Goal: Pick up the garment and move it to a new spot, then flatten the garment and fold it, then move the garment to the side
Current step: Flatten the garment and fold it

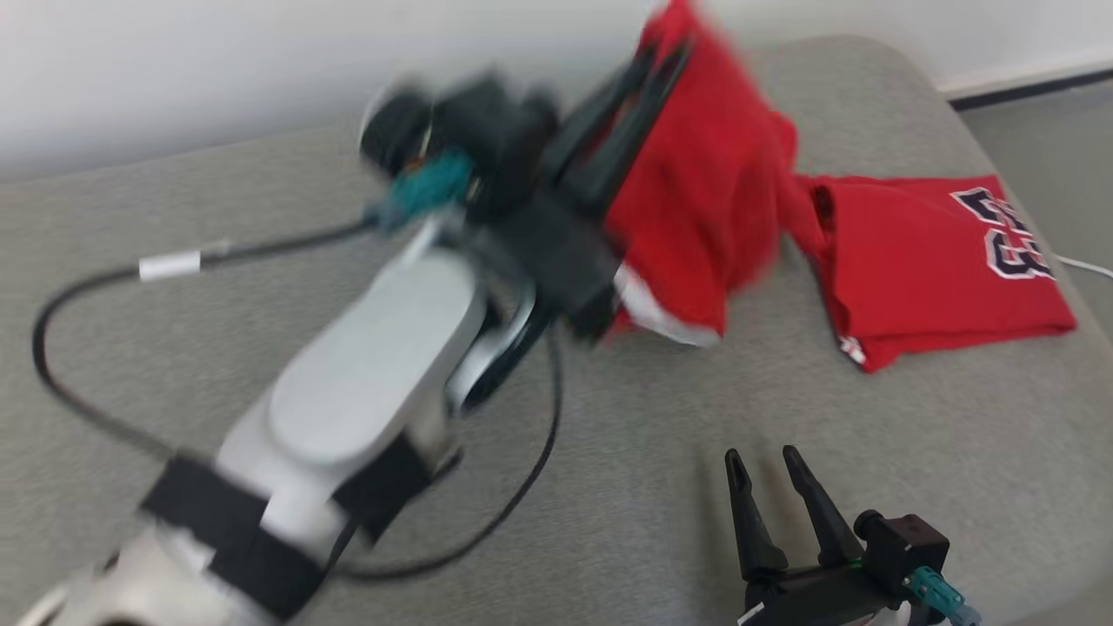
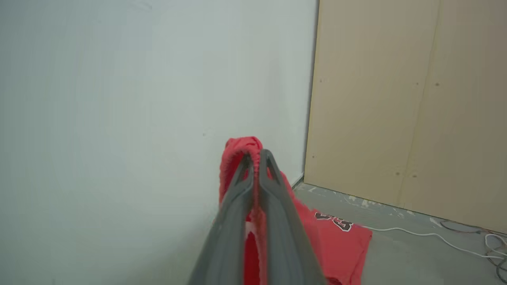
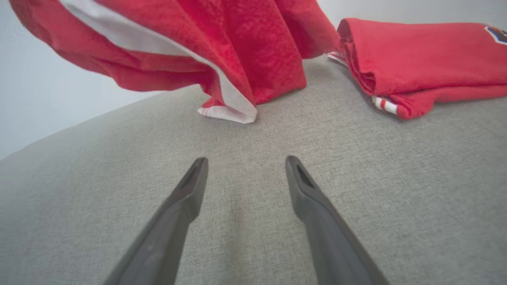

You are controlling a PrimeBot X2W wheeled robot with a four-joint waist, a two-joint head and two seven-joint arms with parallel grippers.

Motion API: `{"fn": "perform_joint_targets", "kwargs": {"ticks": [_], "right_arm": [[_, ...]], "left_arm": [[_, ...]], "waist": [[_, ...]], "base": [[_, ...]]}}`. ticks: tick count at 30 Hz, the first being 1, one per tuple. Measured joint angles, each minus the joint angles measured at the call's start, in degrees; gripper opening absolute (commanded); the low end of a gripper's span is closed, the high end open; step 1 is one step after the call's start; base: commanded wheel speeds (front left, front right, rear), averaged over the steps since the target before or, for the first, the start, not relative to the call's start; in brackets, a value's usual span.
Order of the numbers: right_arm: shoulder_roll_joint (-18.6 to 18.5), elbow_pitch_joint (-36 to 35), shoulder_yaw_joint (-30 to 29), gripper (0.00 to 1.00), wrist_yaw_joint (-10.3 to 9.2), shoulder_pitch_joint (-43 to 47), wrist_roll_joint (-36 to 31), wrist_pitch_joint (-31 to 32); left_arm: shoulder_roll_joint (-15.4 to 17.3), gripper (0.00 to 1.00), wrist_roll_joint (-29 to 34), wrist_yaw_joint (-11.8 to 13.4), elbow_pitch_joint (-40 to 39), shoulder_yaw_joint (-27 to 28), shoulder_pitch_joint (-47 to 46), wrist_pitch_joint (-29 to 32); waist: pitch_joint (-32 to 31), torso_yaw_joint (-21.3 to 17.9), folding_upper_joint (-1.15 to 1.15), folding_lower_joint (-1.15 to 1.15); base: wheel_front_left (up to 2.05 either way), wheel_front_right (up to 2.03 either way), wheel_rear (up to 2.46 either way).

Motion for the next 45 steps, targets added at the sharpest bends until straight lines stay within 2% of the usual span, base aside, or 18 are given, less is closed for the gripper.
{"fn": "perform_joint_targets", "kwargs": {"ticks": [7, 11, 14, 21, 22, 23, 29, 34, 36, 40, 45], "right_arm": [[0.0, -0.3, -0.6, 1.00, 0.00, 0.5, -1.1, 0.2], [0.0, -0.7, -0.9, 1.00, 0.00, 0.8, -1.7, 0.6], [0.0, -1.0, -0.9, 1.00, 0.00, 1.1, -2.0, 1.1], [0.0, -1.3, -0.7, 1.00, 0.00, 1.6, -2.2, 1.8], [0.0, -1.3, -0.6, 1.00, 0.00, 1.6, -2.2, 2.0], [0.0, -1.4, -0.5, 1.00, 0.00, 1.6, -2.2, 2.0], [0.0, -1.7, -0.7, 1.00, 0.00, 2.3, -2.2, 2.0], [0.0, -1.9, -1.7, 1.00, 0.00, 3.2, -2.2, 2.0], [0.0, -1.9, -1.9, 1.00, 0.00, 3.4, -2.2, 2.0], [0.0, -2.0, -1.9, 1.00, 0.00, 3.4, -2.2, 2.0], [0.0, -2.1, -1.4, 1.00, 0.00, 2.8, -2.1, 2.0]], "left_arm": [[11.9, 0.00, -4.9, 0.6, -9.2, -3.9, 20.9, 5.9], [17.1, 0.00, -7.6, 1.6, -15.6, -6.0, 30.0, 8.9], [19.1, 0.00, -9.7, 2.6, -19.9, -7.5, 35.6, 10.6], [17.9, 0.00, -11.7, 3.6, -24.1, -10.9, 40.9, 12.3], [17.5, 0.38, -11.6, 4.3, -23.8, -11.3, 41.3, 12.6], [17.2, 1.00, -11.3, 5.3, -23.2, -11.4, 41.5, 12.7], [16.5, 1.00, -14.2, 9.2, -22.1, -9.5, 43.7, 13.4], [19.7, 1.00, -17.9, 13.2, -24.1, -4.3, 44.8, 13.8], [20.1, 1.00, -19.1, 13.4, -24.6, -2.7, 44.3, 13.5], [18.9, 1.00, -20.9, 12.7, -21.9, -0.4, 41.3, 13.8], [14.3, 1.00, -24.4, 11.6, -15.5, 1.3, 36.6, 15.3]], "waist": [[-0.6, 5.0, 0.00, 0.00], [-0.9, 7.6, 0.00, 0.00], [-1.3, 9.0, 0.00, 0.00], [-3.0, 9.9, 0.00, -0.01], [-3.2, 9.9, 0.00, 0.00], [-3.4, 9.9, 0.00, 0.00], [-4.3, 8.7, 0.00, -0.01], [-5.0, 7.7, 0.00, 0.00], [-5.2, 7.4, 0.00, -0.01], [-5.1, 6.9, 0.00, 0.00], [-4.7, 6.0, 0.01, 0.01]], "base": [[0.00, 0.00, 0.00], [0.00, 0.00, 0.00], [0.00, 0.00, 0.00], [0.00, 0.00, 0.00], [0.00, 0.00, 0.00], [0.00, 0.00, 0.00], [0.00, 0.00, 0.00], [0.00, 0.00, 0.00], [0.00, 0.00, 0.00], [0.00, 0.00, 0.00], [0.00, 0.00, 0.00]]}}
